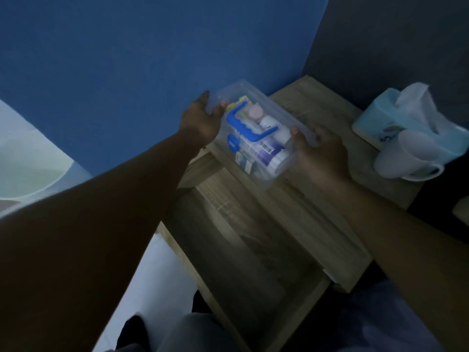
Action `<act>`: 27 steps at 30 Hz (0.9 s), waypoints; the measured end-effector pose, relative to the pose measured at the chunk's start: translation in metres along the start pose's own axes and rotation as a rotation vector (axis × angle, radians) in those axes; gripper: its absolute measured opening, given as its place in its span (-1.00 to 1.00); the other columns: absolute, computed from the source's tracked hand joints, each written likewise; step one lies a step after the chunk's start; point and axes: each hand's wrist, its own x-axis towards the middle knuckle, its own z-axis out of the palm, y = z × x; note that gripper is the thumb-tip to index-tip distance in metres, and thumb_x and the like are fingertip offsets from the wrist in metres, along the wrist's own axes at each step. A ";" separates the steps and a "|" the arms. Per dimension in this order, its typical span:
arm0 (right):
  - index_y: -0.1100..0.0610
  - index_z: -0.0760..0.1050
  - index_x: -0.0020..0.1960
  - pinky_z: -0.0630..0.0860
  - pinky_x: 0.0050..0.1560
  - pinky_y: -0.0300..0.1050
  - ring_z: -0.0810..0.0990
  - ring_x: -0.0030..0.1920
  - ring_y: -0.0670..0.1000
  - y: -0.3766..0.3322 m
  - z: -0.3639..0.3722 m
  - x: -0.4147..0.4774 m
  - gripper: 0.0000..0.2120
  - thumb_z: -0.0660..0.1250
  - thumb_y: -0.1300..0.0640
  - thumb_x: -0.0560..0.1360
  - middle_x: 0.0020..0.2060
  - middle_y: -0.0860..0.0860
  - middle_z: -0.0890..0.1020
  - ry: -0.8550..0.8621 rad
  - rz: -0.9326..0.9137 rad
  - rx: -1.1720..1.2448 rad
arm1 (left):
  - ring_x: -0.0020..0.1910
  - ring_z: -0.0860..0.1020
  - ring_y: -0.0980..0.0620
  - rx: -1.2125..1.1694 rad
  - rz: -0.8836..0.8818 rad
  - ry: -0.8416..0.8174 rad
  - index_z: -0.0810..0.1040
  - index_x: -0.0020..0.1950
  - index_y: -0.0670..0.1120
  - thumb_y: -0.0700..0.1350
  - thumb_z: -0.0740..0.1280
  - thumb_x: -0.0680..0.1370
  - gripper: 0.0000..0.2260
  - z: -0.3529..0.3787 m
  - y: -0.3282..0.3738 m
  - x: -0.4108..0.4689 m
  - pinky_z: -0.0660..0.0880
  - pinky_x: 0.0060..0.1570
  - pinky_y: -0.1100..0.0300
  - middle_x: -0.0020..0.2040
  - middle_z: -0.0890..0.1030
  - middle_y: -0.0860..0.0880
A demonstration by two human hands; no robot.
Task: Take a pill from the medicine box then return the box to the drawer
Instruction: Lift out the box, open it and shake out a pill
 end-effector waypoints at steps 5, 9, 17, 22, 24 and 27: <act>-0.06 0.08 0.60 0.25 0.50 0.13 0.16 0.59 0.06 0.007 0.018 -0.019 -0.17 0.15 -0.45 0.47 0.60 0.00 0.20 -0.175 -0.253 -0.349 | 0.37 0.46 -0.21 -0.118 -0.235 0.030 0.26 0.51 -0.10 0.22 0.11 0.61 -0.42 0.022 -0.037 -0.034 0.40 0.37 -0.09 0.43 0.44 -0.20; 0.16 -0.06 0.63 0.05 0.58 0.09 -0.06 0.63 0.08 0.001 -0.010 -0.023 -0.01 0.14 -0.46 0.47 0.64 0.10 0.01 -0.137 -0.418 -0.561 | 0.06 0.64 -0.11 -0.527 -0.285 -0.007 0.51 0.14 -0.07 0.06 0.14 0.65 -0.74 0.035 -0.006 -0.067 0.62 0.07 -0.01 0.14 0.61 -0.17; 0.20 0.03 0.62 0.07 0.60 0.06 0.01 0.63 0.08 0.006 0.002 -0.021 0.04 0.19 -0.45 0.40 0.63 0.12 0.09 -0.114 -0.383 -0.596 | -0.17 0.65 -0.01 -0.483 -0.291 0.076 0.53 0.04 0.00 0.22 0.43 0.41 -0.63 0.040 -0.012 -0.076 0.64 -0.08 0.04 -0.11 0.64 -0.02; 0.19 0.05 0.62 0.03 0.55 -0.03 0.05 0.62 0.08 0.010 0.004 -0.019 0.10 0.19 -0.50 0.34 0.62 0.12 0.13 -0.101 -0.379 -0.595 | -0.10 0.67 0.00 -0.489 -0.254 0.067 0.58 0.03 0.00 0.09 0.41 0.49 -0.79 0.036 -0.016 -0.075 0.64 0.03 -0.08 -0.12 0.65 0.02; 0.18 0.03 0.62 -0.01 0.52 -0.07 0.04 0.62 0.08 0.012 0.006 -0.017 0.10 0.22 -0.50 0.35 0.62 0.12 0.12 -0.097 -0.390 -0.618 | -0.10 0.67 0.01 -0.514 -0.236 0.062 0.58 -0.01 0.01 0.00 0.37 0.53 -0.90 0.035 -0.020 -0.076 0.64 0.05 -0.07 -0.11 0.66 0.02; 0.16 -0.01 0.63 -0.06 0.47 -0.09 0.01 0.62 0.08 0.011 0.007 -0.014 0.11 0.29 -0.48 0.36 0.63 0.11 0.08 -0.107 -0.374 -0.648 | -0.02 0.66 0.05 -0.418 -0.158 0.029 0.58 0.16 -0.02 -0.12 0.31 0.59 -0.83 0.036 -0.030 -0.085 0.62 0.09 0.01 0.02 0.67 0.00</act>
